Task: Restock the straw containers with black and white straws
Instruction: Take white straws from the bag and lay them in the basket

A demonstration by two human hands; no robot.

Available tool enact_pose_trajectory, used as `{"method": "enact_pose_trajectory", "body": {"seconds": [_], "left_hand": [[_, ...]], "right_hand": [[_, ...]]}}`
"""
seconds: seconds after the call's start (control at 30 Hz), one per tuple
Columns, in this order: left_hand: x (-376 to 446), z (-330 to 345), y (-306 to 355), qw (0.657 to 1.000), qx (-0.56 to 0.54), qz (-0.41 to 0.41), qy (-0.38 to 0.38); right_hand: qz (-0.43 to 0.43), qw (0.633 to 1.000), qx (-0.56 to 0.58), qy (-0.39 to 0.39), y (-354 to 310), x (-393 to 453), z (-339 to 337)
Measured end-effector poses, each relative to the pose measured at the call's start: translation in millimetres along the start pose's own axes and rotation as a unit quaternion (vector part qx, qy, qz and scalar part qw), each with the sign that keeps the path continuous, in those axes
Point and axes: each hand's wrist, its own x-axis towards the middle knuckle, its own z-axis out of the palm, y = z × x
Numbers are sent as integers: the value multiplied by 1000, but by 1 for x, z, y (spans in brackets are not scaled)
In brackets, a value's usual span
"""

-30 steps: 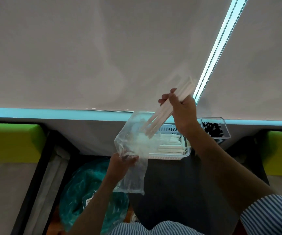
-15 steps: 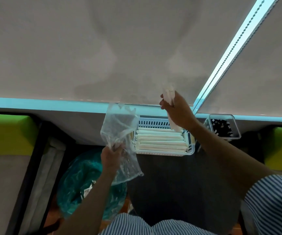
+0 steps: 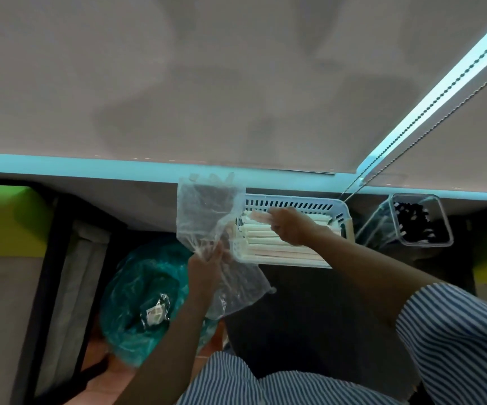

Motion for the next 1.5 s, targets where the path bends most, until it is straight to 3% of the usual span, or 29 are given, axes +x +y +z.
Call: {"method": "enact_pose_trajectory", "body": {"seconds": [0.13, 0.47, 0.87, 1.0, 1.13, 1.27, 1.43, 1.5], "left_hand": [[1, 0, -2, 1000, -23, -18, 0], [1, -2, -1, 1000, -28, -11, -6], [-4, -5, 4, 1000, 7, 18, -15], [-12, -11, 5, 999, -11, 25, -29], [-23, -16, 10, 998, -50, 24, -20], [-37, -19, 16, 995, -82, 52, -18], [-61, -8, 25, 990, -114, 64, -56], [-70, 0, 25, 989, -108, 61, -78]], "right_hand": [[20, 999, -36, -21, 6, 9, 15], [-37, 995, -93, -6, 15, 32, 26], [-39, 992, -47, 109, 6, 37, 40], [-7, 978, 78, 191, 0, 24, 43], [14, 934, 269, 233, -25, 0, 31], [-8, 923, 330, 198, -53, -27, 23], [-3, 892, 449, 49, -68, -66, 18], [6, 887, 461, 41, -67, -80, 22]]}}
